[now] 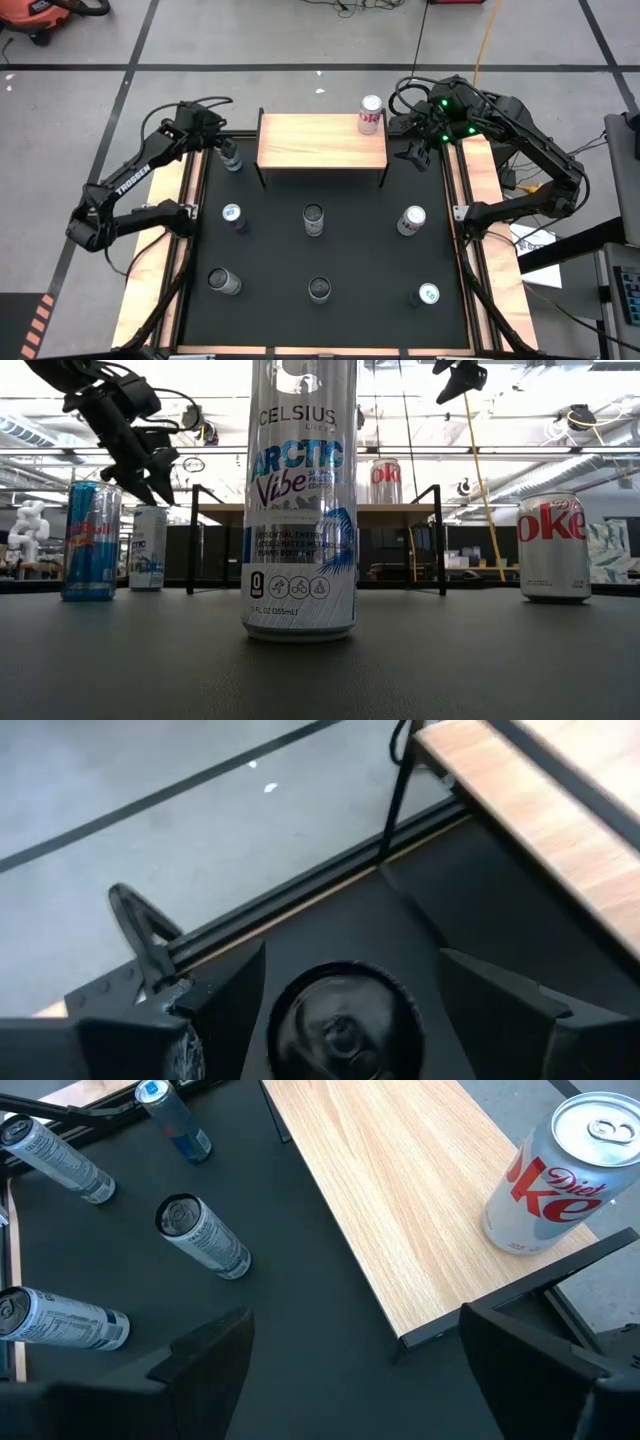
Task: Place canned beverage on shelf
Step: Put the top left white and black soda can on the shelf
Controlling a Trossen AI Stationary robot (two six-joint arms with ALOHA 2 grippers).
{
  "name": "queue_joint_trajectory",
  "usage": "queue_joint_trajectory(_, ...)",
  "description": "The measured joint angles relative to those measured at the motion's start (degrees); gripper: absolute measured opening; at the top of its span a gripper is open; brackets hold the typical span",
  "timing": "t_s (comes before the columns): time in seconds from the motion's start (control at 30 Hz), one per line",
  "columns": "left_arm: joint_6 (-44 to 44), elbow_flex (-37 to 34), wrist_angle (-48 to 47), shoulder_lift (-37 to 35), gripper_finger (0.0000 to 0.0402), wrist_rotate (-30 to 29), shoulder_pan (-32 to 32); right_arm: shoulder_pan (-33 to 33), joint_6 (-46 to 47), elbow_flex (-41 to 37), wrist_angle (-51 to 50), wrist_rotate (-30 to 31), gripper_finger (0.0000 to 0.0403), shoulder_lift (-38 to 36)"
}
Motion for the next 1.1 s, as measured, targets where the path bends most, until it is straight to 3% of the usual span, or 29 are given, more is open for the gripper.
queue_joint_trajectory(0.57,-6.0,0.0,-1.8,3.0,0.0293,-0.5,0.0,0.0,-0.6,0.0,0.0,0.0,0.0334,0.0)
queue_joint_trajectory(1.1,-6.0,0.0,-6.5,4.1,0.0293,-0.5,-1.4,0.0,-0.6,0.0,0.0,0.0,0.0334,0.0)
